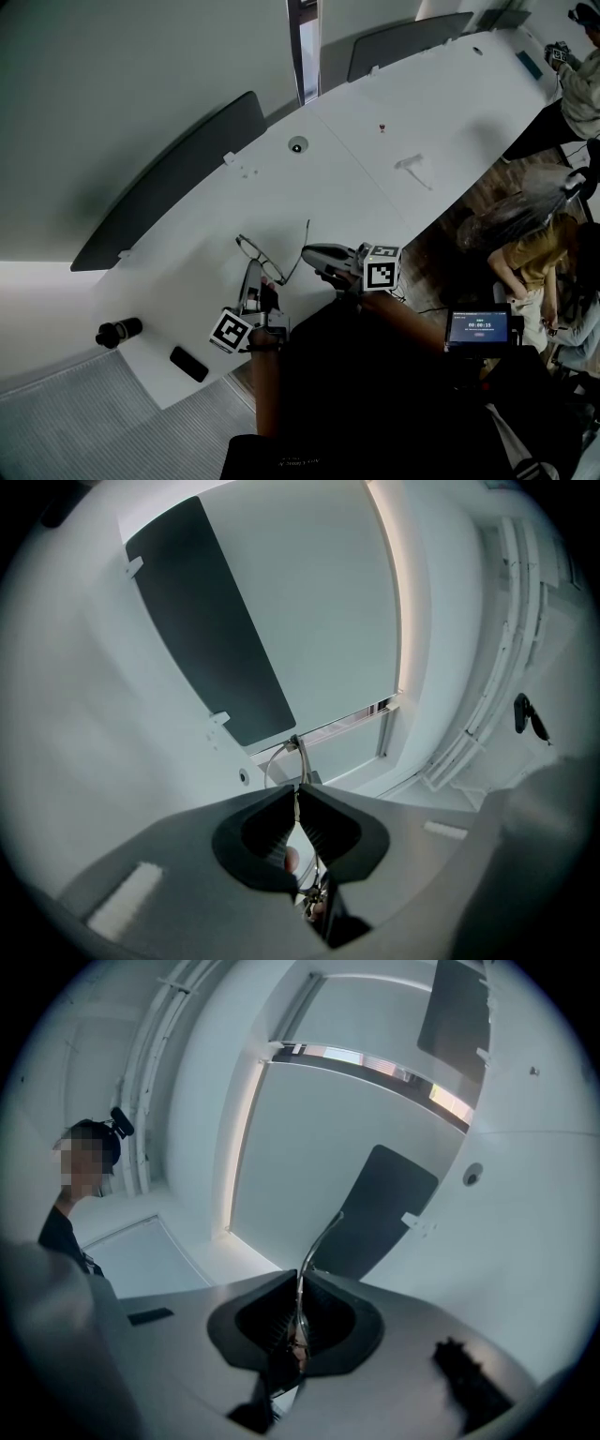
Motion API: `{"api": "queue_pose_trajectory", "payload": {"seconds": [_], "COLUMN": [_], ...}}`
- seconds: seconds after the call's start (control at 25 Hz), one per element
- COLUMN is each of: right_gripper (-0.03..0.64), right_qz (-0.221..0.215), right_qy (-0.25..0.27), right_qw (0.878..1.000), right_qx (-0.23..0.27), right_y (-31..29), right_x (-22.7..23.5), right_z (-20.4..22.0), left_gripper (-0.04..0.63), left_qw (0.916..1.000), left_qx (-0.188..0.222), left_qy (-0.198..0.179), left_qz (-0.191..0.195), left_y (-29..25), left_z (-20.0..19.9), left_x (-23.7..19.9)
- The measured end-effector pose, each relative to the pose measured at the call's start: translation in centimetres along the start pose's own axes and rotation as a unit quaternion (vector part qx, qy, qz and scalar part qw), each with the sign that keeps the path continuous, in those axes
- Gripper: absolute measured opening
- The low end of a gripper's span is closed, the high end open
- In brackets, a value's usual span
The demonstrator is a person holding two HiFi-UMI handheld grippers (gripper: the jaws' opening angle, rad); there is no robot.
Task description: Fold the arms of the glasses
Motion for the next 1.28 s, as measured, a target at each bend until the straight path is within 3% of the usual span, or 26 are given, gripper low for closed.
{"api": "queue_pose_trajectory", "payload": {"seconds": [0.24, 0.4, 0.6, 0.84, 1.0, 1.08, 1.16, 1.28], "right_gripper": [0.023, 0.023, 0.021, 0.021, 0.021, 0.026, 0.085, 0.115], "right_qz": [-0.005, -0.007, -0.012, -0.011, 0.0, 0.034, 0.068, 0.128], "right_qy": [0.005, 0.003, 0.002, 0.007, -0.01, 0.022, 0.07, 0.177], "right_qw": [1.0, 1.0, 1.0, 1.0, 1.0, 0.999, 0.995, 0.976], "right_qx": [-0.005, -0.005, -0.01, -0.013, -0.005, 0.0, 0.001, -0.011], "right_y": [-0.1, -0.7, -0.5, -0.6, -0.1, 0.8, 1.2, 1.3], "right_x": [-0.4, -0.1, -0.5, -0.4, 0.3, 0.6, 0.5, 0.1], "right_z": [-0.1, 0.3, 0.9, 0.8, 0.4, -0.2, -0.9, -2.0], "left_gripper": [0.025, 0.025, 0.025, 0.023, 0.023, 0.023, 0.023, 0.023], "left_qw": [0.9999, 0.9995, 0.9991, 0.9992, 0.9996, 0.9988, 0.9969, 0.9891], "left_qx": [0.01, 0.02, 0.041, 0.04, 0.012, -0.002, -0.005, -0.002], "left_qy": [0.006, 0.004, 0.002, 0.006, -0.024, -0.046, -0.071, -0.13], "left_qz": [0.009, -0.026, 0.008, 0.003, 0.002, -0.017, -0.034, -0.069], "left_y": [-0.2, 0.5, 0.4, -0.1, -0.7, -0.9, -0.6, 0.0], "left_z": [-0.2, -1.1, -1.2, -1.3, -0.8, -0.5, -0.8, -1.7], "left_x": [0.1, -0.8, 0.0, -0.5, -0.7, -0.8, -0.9, -1.0]}}
Point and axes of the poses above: the fingertips, and each gripper's own axes: y backward along the fingers, x to its right, z out of its underside, the point moved 5 cm from there along y, backward along the fingers, and after that the axes turned 1 degree about -z, right-handed, at the moved point
